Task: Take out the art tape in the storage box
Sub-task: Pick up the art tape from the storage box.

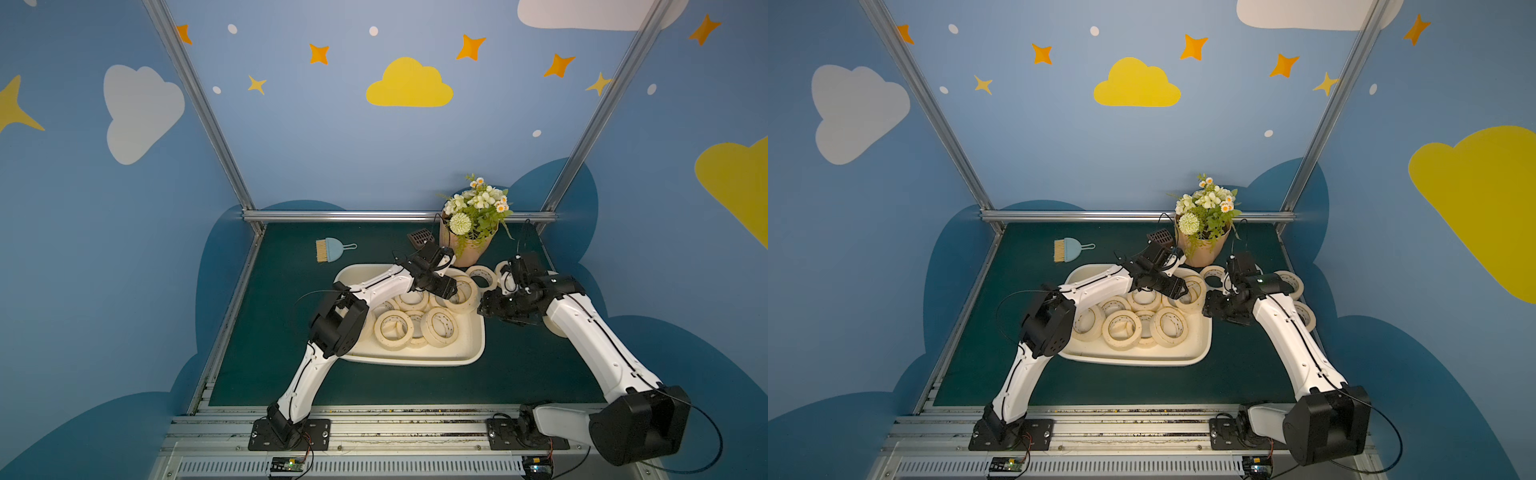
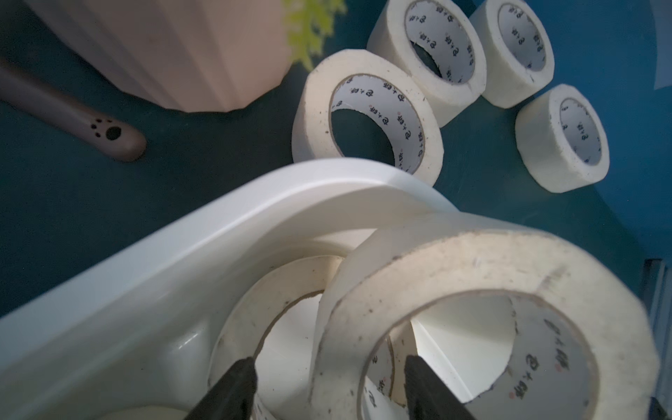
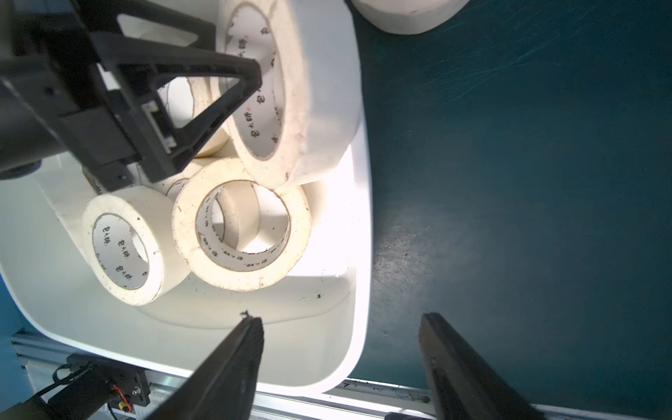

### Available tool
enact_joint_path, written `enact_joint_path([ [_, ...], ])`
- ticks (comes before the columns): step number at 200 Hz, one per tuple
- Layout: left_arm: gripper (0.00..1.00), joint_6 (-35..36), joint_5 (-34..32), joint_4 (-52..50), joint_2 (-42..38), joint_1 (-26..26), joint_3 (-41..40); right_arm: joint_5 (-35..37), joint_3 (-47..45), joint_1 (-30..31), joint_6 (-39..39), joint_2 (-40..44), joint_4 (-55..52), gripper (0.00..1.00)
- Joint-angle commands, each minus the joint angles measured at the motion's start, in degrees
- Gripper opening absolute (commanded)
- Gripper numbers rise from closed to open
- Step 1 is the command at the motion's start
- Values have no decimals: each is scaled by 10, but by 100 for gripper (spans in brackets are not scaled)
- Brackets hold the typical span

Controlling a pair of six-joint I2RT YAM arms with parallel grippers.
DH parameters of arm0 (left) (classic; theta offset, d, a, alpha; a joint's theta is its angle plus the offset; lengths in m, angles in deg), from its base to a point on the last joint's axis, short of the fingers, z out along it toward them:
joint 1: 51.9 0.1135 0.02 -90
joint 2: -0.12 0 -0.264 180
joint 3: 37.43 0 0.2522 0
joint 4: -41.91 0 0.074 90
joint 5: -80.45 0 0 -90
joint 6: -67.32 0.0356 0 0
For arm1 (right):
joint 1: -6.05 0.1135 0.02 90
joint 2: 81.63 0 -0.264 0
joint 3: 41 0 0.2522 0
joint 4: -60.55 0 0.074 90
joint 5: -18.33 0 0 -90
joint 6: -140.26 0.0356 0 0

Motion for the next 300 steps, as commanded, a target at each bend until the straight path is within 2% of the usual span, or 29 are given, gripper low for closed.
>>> enact_joint_path([
  [1, 38, 0, 3, -1, 10, -3, 13, 11, 30, 19, 20, -10, -12, 73],
  [26, 17, 7, -4, -10, 2, -3, 12, 24, 39, 24, 23, -15, -13, 73],
  [56, 6, 41, -48, -51, -31, -7, 10, 45, 67, 32, 21, -33, -22, 73],
  [74, 5, 82, -101, -91, -52, -23, 17, 49, 88, 33, 15, -53, -24, 73],
  [94, 4, 98, -122, -126, -73, -33, 19, 53, 107, 33, 12, -77, -24, 70],
  [139, 4, 100, -122, -135, -121, -44, -3, 52, 129, 33, 8, -120, -20, 65],
  [192, 5, 98, -109, -140, -141, -61, 3, 43, 144, 34, 8, -157, -4, 59],
  [214, 6, 91, -95, -136, -145, -66, 0, 37, 143, 36, 9, -169, 7, 47],
  [237, 8, 86, -86, -131, -146, -70, -2, 28, 142, 35, 12, -179, 13, 42],
  [259, 10, 88, -92, -133, -146, -72, -1, 35, 138, 36, 15, -175, 16, 14],
  [274, 13, 88, -92, -132, -148, -72, -3, 40, 139, 35, 14, -173, 15, 0],
  [300, 21, 84, -89, -124, -159, -72, -12, 44, 138, 31, 12, -171, 15, 0],
])
